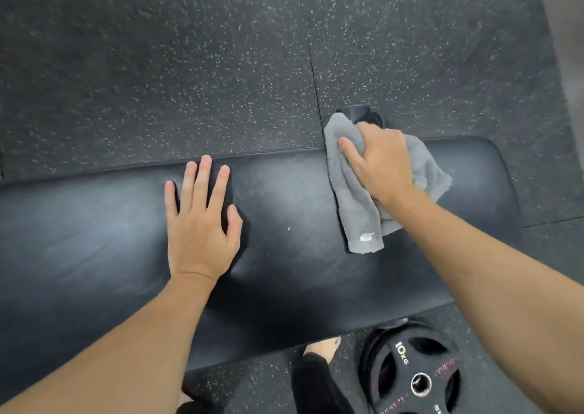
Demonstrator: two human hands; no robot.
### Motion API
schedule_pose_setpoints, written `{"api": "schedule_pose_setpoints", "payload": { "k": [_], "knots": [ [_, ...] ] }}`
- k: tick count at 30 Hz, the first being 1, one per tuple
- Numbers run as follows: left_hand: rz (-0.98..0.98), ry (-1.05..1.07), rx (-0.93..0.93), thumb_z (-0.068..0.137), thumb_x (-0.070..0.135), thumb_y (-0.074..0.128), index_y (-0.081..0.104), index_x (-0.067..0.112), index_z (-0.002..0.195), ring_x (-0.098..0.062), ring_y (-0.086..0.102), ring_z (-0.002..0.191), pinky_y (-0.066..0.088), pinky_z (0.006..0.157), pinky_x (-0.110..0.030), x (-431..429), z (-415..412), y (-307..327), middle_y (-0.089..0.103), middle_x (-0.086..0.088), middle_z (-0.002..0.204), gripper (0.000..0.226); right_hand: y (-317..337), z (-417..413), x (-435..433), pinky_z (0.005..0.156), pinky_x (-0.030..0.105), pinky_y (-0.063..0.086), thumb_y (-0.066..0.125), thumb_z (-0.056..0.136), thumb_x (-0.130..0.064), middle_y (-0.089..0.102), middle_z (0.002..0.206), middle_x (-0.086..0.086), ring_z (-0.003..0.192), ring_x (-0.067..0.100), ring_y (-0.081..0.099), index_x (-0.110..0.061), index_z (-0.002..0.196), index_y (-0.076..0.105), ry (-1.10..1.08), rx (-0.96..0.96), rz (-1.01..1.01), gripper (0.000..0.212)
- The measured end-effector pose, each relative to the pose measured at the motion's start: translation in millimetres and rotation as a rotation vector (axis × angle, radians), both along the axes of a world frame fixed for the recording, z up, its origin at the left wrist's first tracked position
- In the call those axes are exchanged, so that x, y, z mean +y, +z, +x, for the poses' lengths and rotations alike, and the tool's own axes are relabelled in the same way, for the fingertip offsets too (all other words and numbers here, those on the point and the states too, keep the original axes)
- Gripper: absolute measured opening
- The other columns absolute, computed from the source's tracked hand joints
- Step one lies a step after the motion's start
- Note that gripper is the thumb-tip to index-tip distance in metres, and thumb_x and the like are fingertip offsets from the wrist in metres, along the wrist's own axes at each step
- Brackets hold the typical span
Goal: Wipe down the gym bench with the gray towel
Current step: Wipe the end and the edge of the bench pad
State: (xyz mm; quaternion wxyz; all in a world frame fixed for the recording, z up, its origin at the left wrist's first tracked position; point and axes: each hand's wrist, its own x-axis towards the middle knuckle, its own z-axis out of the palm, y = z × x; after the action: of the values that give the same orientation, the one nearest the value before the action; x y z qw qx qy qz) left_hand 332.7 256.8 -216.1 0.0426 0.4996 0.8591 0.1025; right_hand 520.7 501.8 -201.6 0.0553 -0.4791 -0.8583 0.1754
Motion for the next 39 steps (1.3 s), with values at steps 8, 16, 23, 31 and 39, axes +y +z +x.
{"api": "schedule_pose_setpoints", "payload": {
  "k": [8, 16, 23, 31, 39],
  "knots": [
    [-0.002, 0.016, -0.009, 0.097, 0.022, 0.034, 0.037, 0.007, 0.156, -0.029, 0.023, 0.157, 0.015, 0.126, -0.058, -1.1, -1.8, -3.4, 0.029, -0.009, 0.168, 0.061, -3.8, -146.8, -86.6, 0.07, 0.038, 0.038, 0.043, 0.102, -0.051, 0.069, 0.09, 0.003, 0.082, 0.028, 0.065, -0.019, 0.087, 0.056, 0.29, -0.011, -0.111, 0.038],
    [0.024, 0.009, -0.024, 0.096, 0.023, 0.038, 0.039, 0.011, 0.156, -0.027, 0.023, 0.157, 0.015, 0.127, -0.056, -1.3, -2.1, -4.4, 0.029, -0.007, 0.169, 0.061, -11.9, -104.4, -81.8, 0.078, 0.044, 0.041, 0.044, 0.101, -0.049, 0.063, 0.081, 0.006, 0.077, 0.033, 0.059, -0.018, 0.083, 0.052, 0.182, 0.062, 0.039, 0.037],
    [0.088, -0.121, -0.254, 0.097, 0.025, 0.048, 0.046, 0.011, 0.151, -0.024, 0.02, 0.158, 0.014, 0.128, -0.055, -18.7, -24.0, 7.0, 0.027, -0.007, 0.169, 0.056, -14.9, -102.9, -105.0, 0.11, 0.059, 0.033, 0.039, 0.103, -0.046, 0.059, 0.093, 0.006, 0.099, 0.032, 0.056, -0.015, 0.089, 0.054, -0.128, -0.003, 0.098, 0.037],
    [-0.061, 0.16, 0.037, 0.1, 0.032, 0.037, 0.051, 0.002, 0.144, -0.039, 0.034, 0.148, 0.021, 0.118, -0.067, -188.3, -227.7, 18.4, 0.039, -0.021, 0.159, 0.055, 3.5, -178.7, -142.8, 0.102, 0.061, 0.038, 0.031, 0.097, -0.052, 0.062, 0.088, 0.011, 0.087, 0.039, 0.057, -0.02, 0.077, 0.041, -0.035, -0.135, 0.0, 0.038],
    [-0.017, 0.186, -0.016, 0.1, 0.031, 0.037, 0.04, 0.013, 0.156, -0.031, 0.023, 0.156, 0.015, 0.123, -0.065, -211.6, -244.6, 0.0, 0.029, -0.013, 0.168, 0.059, 10.8, -296.7, -216.5, 0.079, 0.048, 0.045, 0.038, 0.098, -0.048, 0.058, 0.074, 0.006, 0.072, 0.033, 0.056, -0.015, 0.074, 0.043, 0.172, -0.126, -0.111, 0.042]
  ]
}}
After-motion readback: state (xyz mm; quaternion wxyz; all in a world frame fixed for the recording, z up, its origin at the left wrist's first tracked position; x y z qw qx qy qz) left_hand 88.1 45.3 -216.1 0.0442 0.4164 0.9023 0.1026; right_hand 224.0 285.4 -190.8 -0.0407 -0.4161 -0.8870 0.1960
